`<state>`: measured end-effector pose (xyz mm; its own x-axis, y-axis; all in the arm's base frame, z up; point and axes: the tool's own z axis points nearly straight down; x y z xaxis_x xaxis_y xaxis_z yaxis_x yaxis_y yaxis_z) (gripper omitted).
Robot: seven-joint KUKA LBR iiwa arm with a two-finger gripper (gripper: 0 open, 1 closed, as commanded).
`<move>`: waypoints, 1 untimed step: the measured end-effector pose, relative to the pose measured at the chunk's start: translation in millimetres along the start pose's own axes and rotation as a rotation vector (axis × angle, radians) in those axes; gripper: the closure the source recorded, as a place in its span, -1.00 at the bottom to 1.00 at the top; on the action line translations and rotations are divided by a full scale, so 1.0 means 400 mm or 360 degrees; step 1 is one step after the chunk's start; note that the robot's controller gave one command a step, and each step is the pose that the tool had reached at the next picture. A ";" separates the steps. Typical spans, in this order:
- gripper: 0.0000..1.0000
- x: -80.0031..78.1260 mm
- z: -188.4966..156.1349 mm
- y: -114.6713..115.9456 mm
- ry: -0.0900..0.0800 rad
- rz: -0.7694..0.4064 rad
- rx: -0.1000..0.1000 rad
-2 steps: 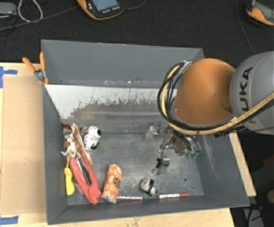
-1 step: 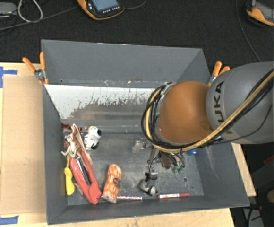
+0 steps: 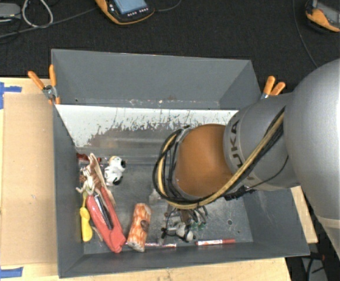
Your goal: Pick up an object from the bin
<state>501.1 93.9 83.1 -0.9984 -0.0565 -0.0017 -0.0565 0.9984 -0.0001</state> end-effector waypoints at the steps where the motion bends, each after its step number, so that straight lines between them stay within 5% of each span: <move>1: -1.00 0.016 0.004 0.090 0.0002 -0.0222 0.0000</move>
Offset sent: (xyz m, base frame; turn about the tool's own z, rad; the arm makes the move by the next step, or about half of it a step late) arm -0.0306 0.0311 -0.0131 -0.0152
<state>492.6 129.4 81.7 -0.9809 -0.1945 -0.0001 -0.1945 0.9809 0.0000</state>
